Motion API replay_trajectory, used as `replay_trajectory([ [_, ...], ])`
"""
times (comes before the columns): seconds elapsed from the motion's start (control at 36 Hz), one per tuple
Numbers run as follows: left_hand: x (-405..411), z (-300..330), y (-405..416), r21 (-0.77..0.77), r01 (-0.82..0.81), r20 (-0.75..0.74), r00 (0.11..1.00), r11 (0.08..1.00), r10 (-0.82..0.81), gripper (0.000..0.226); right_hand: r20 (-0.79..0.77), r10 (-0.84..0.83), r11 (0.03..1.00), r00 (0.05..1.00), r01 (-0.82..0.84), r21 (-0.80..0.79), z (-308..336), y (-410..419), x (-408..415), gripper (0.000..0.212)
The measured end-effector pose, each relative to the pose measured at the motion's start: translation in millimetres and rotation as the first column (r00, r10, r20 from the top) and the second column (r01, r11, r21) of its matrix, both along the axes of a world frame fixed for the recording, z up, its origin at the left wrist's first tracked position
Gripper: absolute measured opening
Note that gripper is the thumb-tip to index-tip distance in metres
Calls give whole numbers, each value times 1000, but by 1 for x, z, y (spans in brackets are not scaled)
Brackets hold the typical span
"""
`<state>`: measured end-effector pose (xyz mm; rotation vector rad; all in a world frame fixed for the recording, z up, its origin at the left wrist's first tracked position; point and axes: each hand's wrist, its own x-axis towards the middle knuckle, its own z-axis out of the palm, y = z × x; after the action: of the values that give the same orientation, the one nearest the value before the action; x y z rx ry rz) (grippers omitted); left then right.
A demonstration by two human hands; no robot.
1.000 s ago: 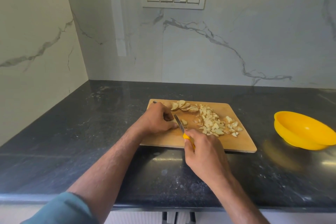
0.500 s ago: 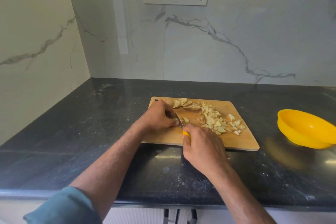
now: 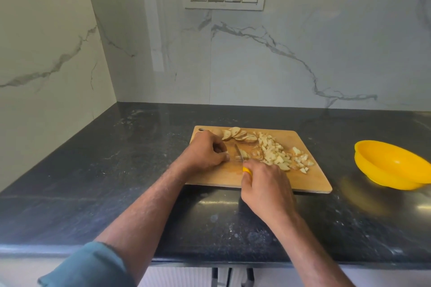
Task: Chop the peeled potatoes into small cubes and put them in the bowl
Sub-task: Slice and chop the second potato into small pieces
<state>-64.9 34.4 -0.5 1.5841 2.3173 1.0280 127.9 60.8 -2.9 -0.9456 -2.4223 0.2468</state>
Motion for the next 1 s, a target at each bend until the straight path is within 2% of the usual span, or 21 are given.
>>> replay_trajectory([
  [0.25,-3,3,-3,29,29,11,1000,999,-29,28,-8,72,997,997,-72,11,-1,-6,1,33],
  [0.58,0,0,3,27,-15,10,1000,1000,15,22,-3,117,993,993,-117,-10,-1,0,5,31],
  [0.86,-13,6,-6,-24,36,18,999,999,-36,34,-101,48,997,994,-54,-53,-7,1,8,27],
  [1.0,-13,7,-5,-50,27,6,1000,998,-27,23,-86,89,994,992,-94,-55,-9,0,5,30],
])
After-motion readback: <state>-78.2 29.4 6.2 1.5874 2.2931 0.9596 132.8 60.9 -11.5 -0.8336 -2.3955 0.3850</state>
